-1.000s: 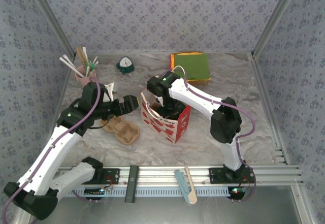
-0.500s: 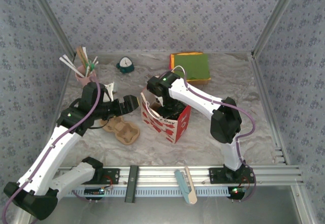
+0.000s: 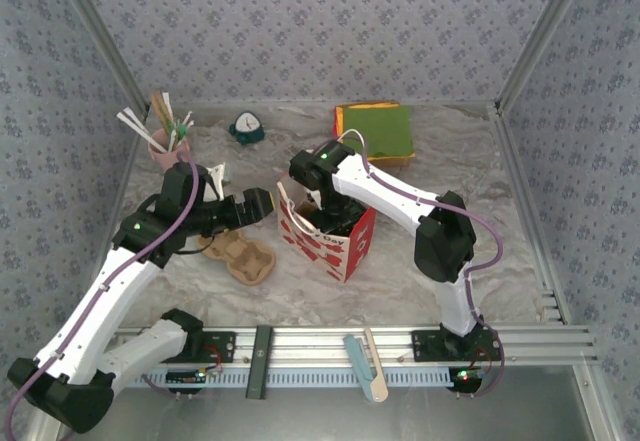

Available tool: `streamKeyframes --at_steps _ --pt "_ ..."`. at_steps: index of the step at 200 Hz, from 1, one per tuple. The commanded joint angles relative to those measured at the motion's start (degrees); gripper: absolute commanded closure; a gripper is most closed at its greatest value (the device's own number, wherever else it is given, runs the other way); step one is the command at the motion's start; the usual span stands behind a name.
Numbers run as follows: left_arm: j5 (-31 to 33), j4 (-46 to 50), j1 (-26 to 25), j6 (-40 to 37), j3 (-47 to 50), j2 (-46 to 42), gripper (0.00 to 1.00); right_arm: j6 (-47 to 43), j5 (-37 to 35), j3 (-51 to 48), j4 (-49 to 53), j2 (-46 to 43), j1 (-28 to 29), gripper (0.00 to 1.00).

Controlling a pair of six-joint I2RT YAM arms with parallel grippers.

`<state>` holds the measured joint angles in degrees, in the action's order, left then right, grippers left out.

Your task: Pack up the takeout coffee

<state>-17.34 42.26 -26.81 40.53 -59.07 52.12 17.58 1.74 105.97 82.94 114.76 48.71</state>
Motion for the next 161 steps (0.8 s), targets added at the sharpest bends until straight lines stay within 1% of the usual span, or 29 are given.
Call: streamKeyframes --at_steps 1,161 --pt "-0.17 -0.27 -0.61 0.05 0.10 -0.73 0.00 1.31 -0.99 1.03 1.31 -1.21 0.51 0.16" --pt "-0.14 -0.06 -0.61 -0.35 -0.26 -0.79 0.00 1.48 -1.52 2.26 2.32 -1.18 0.70 0.15"
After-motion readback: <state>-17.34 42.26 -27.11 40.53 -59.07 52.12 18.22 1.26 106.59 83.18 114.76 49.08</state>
